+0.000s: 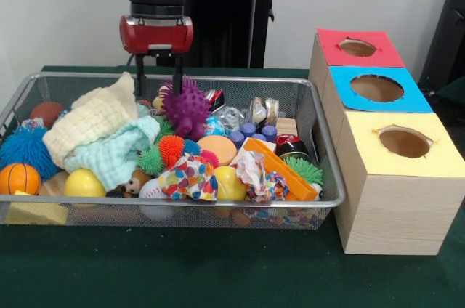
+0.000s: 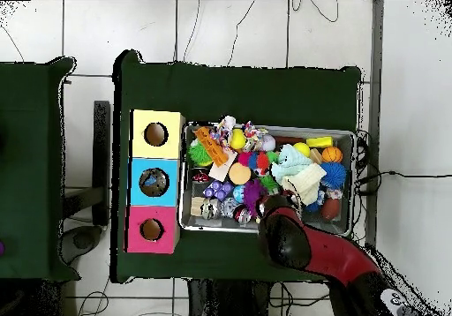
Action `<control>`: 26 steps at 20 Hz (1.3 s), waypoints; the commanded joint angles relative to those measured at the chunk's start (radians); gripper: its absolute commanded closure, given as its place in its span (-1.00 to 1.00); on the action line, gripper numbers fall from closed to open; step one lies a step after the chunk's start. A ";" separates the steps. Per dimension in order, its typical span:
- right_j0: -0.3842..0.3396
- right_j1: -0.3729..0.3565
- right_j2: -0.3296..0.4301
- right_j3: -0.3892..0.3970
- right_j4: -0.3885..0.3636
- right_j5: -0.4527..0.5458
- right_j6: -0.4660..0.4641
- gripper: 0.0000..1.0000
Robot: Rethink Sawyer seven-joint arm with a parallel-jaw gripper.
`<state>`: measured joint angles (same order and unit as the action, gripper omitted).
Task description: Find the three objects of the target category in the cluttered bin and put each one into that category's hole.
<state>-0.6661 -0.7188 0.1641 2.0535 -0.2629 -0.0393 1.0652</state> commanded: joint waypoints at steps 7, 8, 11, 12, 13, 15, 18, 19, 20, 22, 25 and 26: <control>0.182 -0.150 -0.058 -0.041 0.103 0.233 0.210 -1.00; 0.201 -0.159 -0.072 -0.054 0.113 0.257 0.211 -1.00; 0.244 -0.188 -0.111 -0.081 0.133 0.322 0.212 -1.00; 0.250 -0.193 -0.115 -0.084 0.138 0.335 0.213 -1.00; 0.257 -0.198 -0.118 -0.087 0.143 0.347 0.213 -1.00; 0.253 -0.186 -0.105 -0.077 0.152 0.317 0.223 -1.00; 0.220 -0.126 -0.070 -0.034 0.145 0.184 0.245 -1.00; 0.206 -0.097 -0.055 -0.019 0.140 0.132 0.255 -1.00; 0.193 -0.064 -0.044 -0.007 0.129 0.075 0.264 -1.00; 0.175 -0.005 -0.031 0.005 0.111 -0.018 0.279 -1.00; 0.158 0.070 -0.027 0.016 0.082 -0.129 0.291 -1.00; 0.154 0.088 -0.030 0.020 0.076 -0.154 0.290 -1.00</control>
<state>-0.4706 -0.7885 0.0849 2.0501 -0.1601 -0.0376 1.0662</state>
